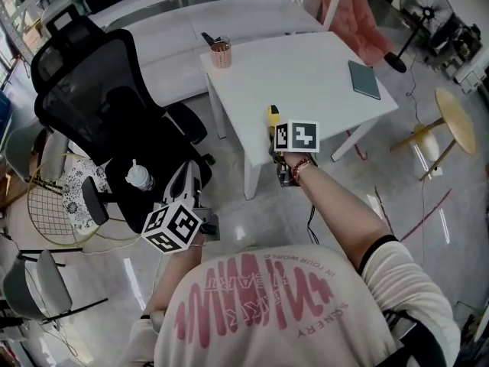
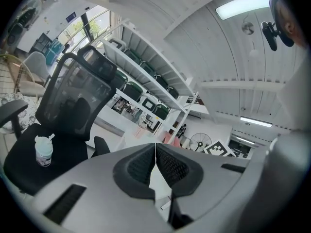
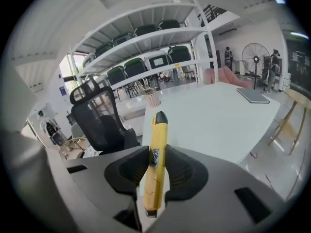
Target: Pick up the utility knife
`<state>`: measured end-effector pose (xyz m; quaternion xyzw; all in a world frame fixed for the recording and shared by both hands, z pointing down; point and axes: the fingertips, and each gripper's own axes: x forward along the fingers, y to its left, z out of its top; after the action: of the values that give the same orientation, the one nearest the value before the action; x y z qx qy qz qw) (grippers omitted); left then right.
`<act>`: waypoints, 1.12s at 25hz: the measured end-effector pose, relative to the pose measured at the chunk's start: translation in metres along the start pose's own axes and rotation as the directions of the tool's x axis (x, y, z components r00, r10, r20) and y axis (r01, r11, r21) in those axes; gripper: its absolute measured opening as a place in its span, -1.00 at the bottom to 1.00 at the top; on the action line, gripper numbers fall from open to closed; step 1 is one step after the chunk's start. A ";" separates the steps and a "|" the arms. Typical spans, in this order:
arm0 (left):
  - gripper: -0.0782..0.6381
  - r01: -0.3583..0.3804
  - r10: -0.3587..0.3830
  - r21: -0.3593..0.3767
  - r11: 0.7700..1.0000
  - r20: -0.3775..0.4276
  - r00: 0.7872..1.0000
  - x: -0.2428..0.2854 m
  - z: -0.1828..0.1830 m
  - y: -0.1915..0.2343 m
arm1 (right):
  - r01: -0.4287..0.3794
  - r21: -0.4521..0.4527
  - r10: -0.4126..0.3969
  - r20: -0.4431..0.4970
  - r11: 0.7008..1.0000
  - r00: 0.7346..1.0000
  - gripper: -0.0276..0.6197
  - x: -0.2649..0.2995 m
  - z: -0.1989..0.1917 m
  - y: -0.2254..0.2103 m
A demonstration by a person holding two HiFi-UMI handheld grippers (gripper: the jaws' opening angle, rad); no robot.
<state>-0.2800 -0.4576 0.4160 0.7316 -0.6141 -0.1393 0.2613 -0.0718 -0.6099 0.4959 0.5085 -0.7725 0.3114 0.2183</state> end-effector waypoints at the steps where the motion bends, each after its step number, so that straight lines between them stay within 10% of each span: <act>1: -0.71 0.011 -0.011 0.004 1.000 0.002 1.000 0.001 0.002 -0.005 | -0.010 0.004 0.010 0.020 1.000 1.000 -0.55 -0.006 0.004 0.002; 28: -0.71 0.137 -0.140 0.057 0.989 0.066 0.988 0.006 0.044 -0.049 | -0.096 -0.057 0.111 0.397 0.994 0.911 -0.55 -0.118 0.073 0.047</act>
<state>-0.2615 -0.4677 0.3534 0.7738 -0.5739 -0.1664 0.2103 -0.0708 -0.5710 0.3547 0.5157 -0.8321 0.1982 0.0484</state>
